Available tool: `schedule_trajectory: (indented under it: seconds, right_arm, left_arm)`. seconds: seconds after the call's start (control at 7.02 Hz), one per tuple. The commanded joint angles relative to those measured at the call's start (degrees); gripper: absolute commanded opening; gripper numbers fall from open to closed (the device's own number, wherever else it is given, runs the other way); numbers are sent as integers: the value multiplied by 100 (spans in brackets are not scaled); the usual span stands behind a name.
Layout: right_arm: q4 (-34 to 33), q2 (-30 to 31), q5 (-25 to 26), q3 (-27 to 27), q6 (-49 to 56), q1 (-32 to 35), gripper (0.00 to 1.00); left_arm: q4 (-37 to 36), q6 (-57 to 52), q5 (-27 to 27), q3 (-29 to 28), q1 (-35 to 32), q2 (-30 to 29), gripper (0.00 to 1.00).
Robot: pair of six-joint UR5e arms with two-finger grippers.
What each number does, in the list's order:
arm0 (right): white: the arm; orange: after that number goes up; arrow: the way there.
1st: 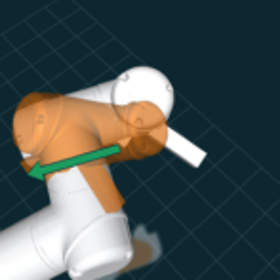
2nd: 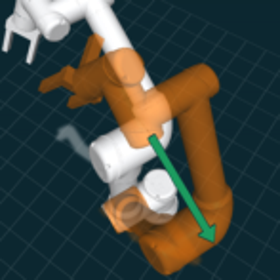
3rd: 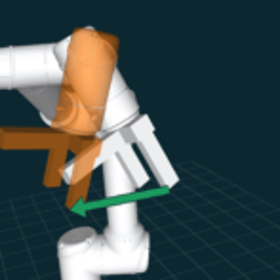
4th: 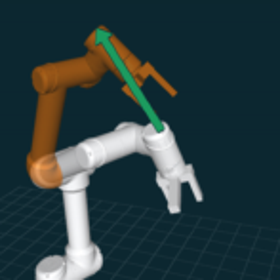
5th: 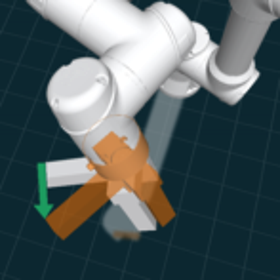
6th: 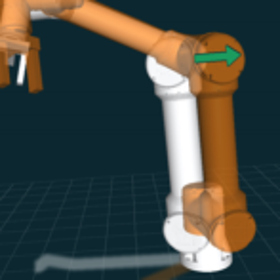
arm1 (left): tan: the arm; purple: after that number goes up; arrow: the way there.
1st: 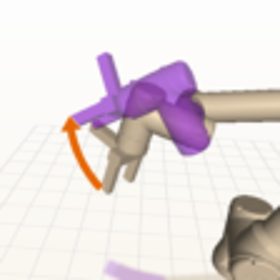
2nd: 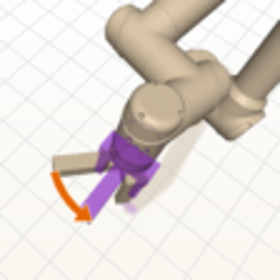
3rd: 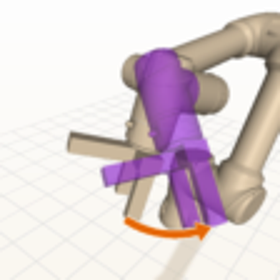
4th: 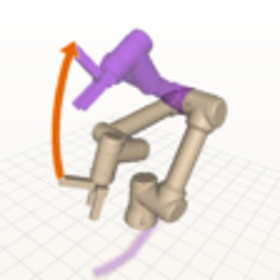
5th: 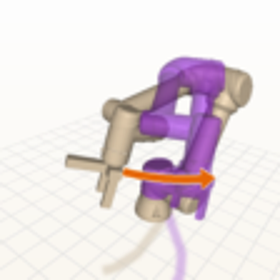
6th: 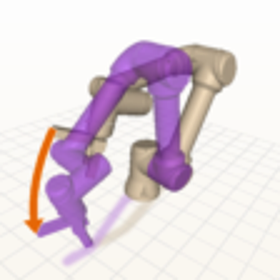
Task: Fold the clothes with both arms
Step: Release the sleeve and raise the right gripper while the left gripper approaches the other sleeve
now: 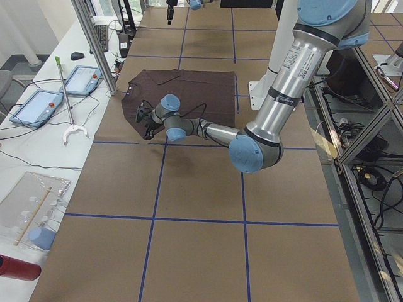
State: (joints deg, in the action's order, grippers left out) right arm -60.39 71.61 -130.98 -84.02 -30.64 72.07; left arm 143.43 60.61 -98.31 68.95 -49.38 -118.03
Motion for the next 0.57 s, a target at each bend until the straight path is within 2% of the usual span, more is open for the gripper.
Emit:
schedule_trajectory:
  seconds: [0.0, 0.43]
  right_arm:
    - [1, 29, 11, -9, -3, 0, 100]
    - [1, 20, 29, -1, 6, -9, 100]
  left_arm:
    - [10, -190, 13, -319, 86, -176, 71]
    - [18, -189, 259, -601, 192, -405, 66]
